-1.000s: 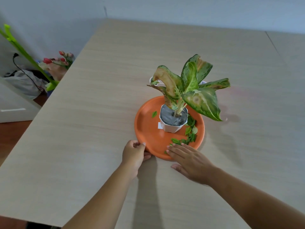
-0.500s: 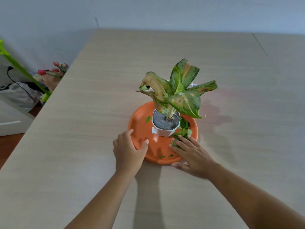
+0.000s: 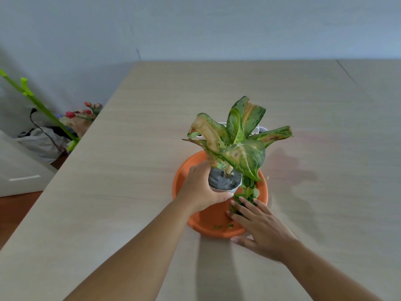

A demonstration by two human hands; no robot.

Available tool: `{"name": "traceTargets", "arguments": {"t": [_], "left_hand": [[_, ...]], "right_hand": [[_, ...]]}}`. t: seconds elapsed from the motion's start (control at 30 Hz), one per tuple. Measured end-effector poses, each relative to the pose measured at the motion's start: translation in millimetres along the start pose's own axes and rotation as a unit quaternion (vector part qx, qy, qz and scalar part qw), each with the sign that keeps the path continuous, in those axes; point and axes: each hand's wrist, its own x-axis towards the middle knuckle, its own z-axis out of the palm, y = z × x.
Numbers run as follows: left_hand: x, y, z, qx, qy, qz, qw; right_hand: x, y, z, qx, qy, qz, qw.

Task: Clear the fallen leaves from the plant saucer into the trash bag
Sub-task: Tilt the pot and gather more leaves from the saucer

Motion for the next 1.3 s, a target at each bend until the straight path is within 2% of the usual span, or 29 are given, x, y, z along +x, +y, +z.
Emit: {"name": "traceTargets", "arguments": {"t": [0.13,0.27,0.4,0.6,0.77,0.9,1.07,1.3], "left_hand": [[-0.8,1.1,0.8,0.015,0.000,0.023,1.000],[-8.4,3.7,1.5,0.079,0.001,-0.001,0.997],[-23.5,6.0,10.7,0.154,0.094,-0.009,0.984],[-21.8,13.8,11.7,0.194,0.195,-0.068,0.959],[-12.8,2.9,9.1,0.187,0.154,-0.054,0.969],[-7.1,-9.9,6.8,0.116,0.113,-0.056,0.985],[-17.1,-3.9,7.4,0.101,0.167,-0.060,0.979],[-24.7,-0.4,8.1,0.137,0.200,-0.110,0.964]], "right_hand": [[1.0,-4.5,0.4,-0.010,0.003,0.007,1.000],[2.2,-11.2,0.9,-0.008,0.009,0.022,1.000],[4.3,-22.9,0.5,-0.006,0.004,0.044,0.999],[13.8,-47.7,1.9,0.005,-0.014,0.088,0.996],[15.2,-51.1,2.3,0.021,-0.002,0.094,0.995],[11.4,-23.1,-5.3,0.016,0.009,0.092,0.996],[9.3,-21.1,-3.8,0.005,-0.014,0.108,0.994],[19.3,-68.6,7.4,0.028,-0.011,0.198,0.980]]}}
